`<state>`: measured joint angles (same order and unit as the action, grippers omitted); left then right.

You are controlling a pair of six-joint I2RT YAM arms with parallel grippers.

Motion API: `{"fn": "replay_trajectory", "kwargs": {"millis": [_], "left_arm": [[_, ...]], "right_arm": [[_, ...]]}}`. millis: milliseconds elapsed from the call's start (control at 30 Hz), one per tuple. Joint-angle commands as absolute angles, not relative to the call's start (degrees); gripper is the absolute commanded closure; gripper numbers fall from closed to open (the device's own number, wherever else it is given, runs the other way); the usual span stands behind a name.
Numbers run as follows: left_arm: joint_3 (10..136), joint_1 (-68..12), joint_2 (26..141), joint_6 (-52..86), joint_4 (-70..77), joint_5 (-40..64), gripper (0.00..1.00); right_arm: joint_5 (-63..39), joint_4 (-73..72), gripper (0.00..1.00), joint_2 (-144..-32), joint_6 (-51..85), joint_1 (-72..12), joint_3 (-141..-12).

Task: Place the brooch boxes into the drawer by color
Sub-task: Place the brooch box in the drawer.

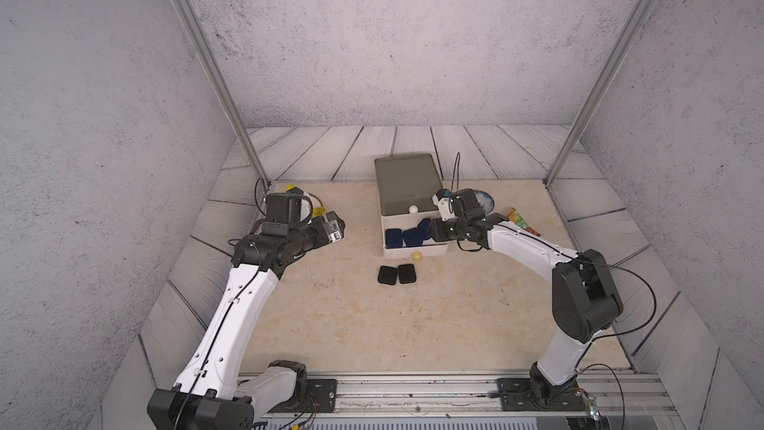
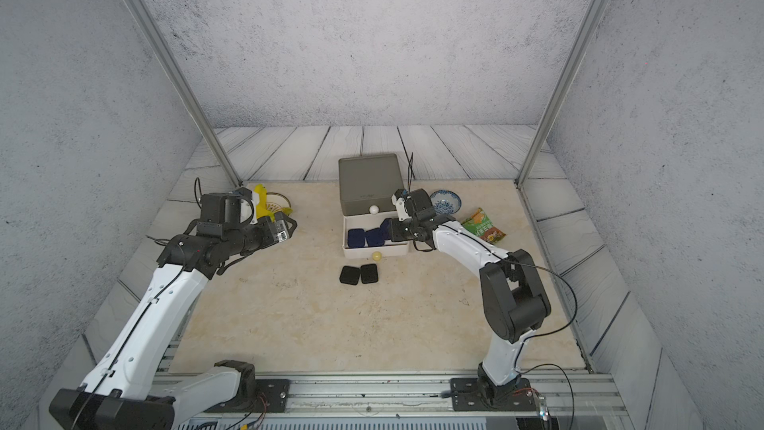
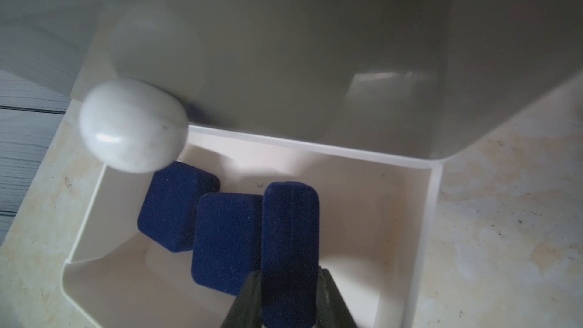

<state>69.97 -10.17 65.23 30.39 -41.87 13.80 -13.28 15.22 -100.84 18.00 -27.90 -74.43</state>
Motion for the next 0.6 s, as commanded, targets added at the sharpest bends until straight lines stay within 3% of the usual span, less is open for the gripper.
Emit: {"fn": "replay_trajectory", "kwargs": {"millis": [0, 67, 133, 567], "left_arm": [[70.7, -9.7, 65.2, 29.5, -43.0, 14.9, 0.02], [70.2, -9.7, 64.7, 29.4, -42.9, 14.1, 0.02], [70.2, -9.6, 64.8, 29.2, -43.1, 14.0, 0.02], [70.0, -9.4, 64.7, 29.6, -42.6, 14.6, 0.02]], "right_arm": [[-12.5, 14.8, 0.64, -101.2, 18.0, -27.8, -75.6], [-11.8, 15.2, 0.49, -101.3, 17.7, -27.7, -75.8], [-10.7, 15.9, 0.42, -100.9, 17.2, -27.7, -76.0], [-6.4, 19.0, 0.39, -93.8, 13.5, -27.8, -75.6]]}}
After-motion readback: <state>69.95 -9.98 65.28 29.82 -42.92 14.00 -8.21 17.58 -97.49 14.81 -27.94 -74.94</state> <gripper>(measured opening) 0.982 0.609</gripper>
